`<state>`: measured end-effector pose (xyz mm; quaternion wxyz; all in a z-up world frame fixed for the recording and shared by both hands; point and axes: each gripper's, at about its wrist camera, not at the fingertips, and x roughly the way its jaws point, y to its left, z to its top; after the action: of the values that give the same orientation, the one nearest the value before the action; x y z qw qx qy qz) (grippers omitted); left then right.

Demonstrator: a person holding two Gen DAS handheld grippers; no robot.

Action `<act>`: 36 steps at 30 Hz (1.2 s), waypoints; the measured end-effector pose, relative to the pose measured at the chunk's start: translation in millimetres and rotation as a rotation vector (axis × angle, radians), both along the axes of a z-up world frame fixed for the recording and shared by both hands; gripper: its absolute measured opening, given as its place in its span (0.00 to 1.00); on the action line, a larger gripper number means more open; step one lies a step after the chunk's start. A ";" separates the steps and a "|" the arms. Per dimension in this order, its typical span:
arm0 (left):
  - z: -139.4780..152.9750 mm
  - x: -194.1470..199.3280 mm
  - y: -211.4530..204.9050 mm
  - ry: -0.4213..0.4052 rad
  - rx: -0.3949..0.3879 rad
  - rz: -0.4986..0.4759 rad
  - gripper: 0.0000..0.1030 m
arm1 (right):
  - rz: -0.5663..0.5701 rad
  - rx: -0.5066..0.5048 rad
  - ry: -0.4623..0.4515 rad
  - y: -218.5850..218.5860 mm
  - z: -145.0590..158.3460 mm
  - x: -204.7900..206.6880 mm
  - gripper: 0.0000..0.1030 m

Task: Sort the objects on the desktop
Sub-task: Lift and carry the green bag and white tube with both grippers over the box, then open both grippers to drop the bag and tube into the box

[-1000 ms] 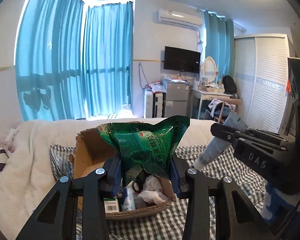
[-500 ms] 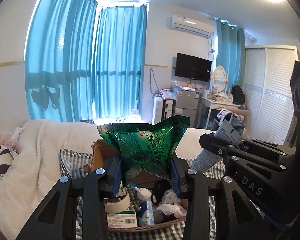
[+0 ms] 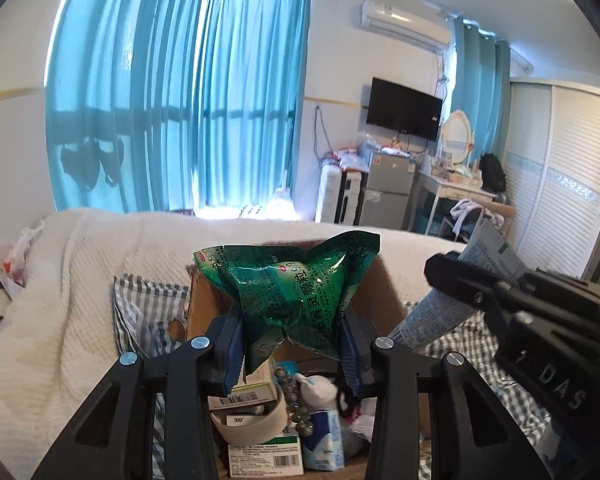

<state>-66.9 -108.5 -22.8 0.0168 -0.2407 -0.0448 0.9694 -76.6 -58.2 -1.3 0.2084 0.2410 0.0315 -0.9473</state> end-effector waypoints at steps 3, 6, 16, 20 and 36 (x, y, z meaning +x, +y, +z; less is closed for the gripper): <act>-19.1 -8.7 -4.0 -0.033 0.007 0.000 0.39 | 0.001 0.000 -0.029 -3.6 -13.7 -16.7 0.09; -36.4 -23.8 -8.9 -0.074 0.011 -0.001 0.40 | 0.005 0.003 -0.053 -9.2 -29.3 -28.8 0.09; -78.3 -51.7 -17.2 -0.187 0.055 -0.032 0.40 | 0.009 0.042 -0.137 -30.9 -78.3 -71.6 0.09; -91.7 -58.9 -11.7 -0.222 0.050 -0.039 0.40 | -0.003 0.106 -0.141 -38.8 -87.1 -82.0 0.10; -72.8 -45.2 -20.0 -0.154 0.072 0.048 0.53 | -0.090 0.147 -0.050 -19.1 -70.7 -62.3 0.50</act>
<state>-112.1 -128.5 -95.6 -0.0013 -0.3125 -0.0867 0.9460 -138.9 -77.3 -71.9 0.1482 0.2803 0.0848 -0.9446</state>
